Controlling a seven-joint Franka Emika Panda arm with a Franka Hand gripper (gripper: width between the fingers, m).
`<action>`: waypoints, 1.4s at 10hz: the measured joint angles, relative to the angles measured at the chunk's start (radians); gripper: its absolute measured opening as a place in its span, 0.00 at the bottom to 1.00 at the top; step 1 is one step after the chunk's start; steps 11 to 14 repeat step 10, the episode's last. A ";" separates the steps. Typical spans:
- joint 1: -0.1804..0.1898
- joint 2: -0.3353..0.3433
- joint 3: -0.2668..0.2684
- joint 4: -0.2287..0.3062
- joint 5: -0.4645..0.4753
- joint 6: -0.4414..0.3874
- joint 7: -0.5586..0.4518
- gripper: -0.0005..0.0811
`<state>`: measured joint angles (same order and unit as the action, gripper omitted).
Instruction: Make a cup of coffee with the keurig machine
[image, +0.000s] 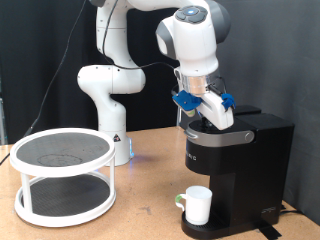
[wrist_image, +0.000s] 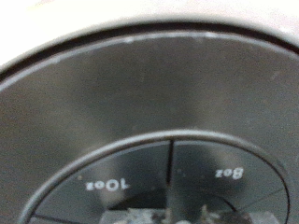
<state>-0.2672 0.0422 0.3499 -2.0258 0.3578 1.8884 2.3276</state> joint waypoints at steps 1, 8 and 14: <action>0.000 0.004 -0.001 0.005 0.002 -0.007 0.000 0.01; -0.012 -0.021 -0.012 0.000 0.162 0.017 -0.178 0.01; -0.020 -0.060 -0.021 -0.002 0.185 -0.009 -0.208 0.01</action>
